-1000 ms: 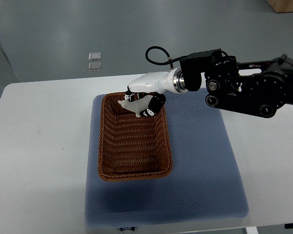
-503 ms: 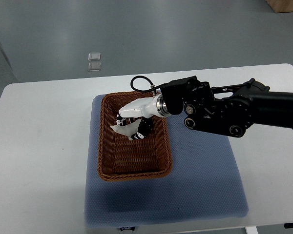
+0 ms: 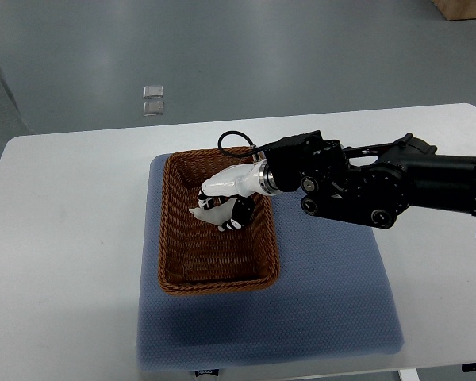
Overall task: Place white bear in brown basket with right hand
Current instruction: 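Lower the bear into the basket and open the right hand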
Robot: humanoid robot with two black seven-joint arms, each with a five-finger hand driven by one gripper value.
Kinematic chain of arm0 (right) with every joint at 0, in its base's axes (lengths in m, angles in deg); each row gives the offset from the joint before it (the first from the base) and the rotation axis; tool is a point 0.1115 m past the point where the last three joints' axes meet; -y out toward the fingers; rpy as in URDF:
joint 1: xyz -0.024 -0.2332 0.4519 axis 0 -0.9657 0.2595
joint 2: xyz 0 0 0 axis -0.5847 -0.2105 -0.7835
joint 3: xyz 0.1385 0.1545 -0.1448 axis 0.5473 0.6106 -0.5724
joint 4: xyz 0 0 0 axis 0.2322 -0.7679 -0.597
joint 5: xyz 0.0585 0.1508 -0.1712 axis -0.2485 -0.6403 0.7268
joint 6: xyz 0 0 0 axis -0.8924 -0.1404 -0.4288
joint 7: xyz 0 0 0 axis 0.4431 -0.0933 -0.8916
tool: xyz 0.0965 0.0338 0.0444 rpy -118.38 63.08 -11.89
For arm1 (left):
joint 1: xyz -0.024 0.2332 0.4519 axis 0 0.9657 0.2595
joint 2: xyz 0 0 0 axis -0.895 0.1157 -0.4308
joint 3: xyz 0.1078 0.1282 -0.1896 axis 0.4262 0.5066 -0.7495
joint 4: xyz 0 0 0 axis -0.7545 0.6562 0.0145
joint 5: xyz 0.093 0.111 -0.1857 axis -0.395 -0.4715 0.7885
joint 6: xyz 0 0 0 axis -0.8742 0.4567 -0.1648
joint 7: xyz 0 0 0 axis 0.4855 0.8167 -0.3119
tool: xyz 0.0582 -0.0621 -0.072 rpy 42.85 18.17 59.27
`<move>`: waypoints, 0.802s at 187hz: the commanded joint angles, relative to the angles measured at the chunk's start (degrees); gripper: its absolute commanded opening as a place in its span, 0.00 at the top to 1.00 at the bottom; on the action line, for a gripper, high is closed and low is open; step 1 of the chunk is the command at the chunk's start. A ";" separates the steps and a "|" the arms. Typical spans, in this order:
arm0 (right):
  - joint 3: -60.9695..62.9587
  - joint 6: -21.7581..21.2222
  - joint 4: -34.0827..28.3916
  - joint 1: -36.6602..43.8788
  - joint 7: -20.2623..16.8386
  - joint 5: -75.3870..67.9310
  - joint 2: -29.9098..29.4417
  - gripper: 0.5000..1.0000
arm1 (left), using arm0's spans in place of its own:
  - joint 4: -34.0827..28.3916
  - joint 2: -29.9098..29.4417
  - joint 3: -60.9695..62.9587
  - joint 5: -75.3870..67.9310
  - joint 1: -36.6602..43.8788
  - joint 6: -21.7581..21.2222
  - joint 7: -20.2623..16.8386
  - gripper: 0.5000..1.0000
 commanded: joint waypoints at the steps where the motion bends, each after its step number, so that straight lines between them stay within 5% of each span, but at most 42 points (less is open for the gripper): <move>1: 0.00 0.09 -0.01 0.13 0.19 -0.24 0.02 0.56 | 0.00 0.00 0.00 0.00 0.00 0.00 0.00 0.00; 68: 0.09 0.00 -0.01 0.31 0.37 -0.50 0.11 0.41 | 0.00 0.00 0.00 0.00 0.00 0.00 0.00 0.00; 110: 0.70 -0.35 -0.45 2.33 0.55 -0.94 1.34 0.18 | 0.00 0.00 0.00 0.00 0.00 0.00 0.00 0.00; 150: 0.97 -0.71 -0.71 5.50 0.63 -1.12 4.33 0.15 | 0.00 0.00 0.00 0.00 0.00 0.00 0.00 0.00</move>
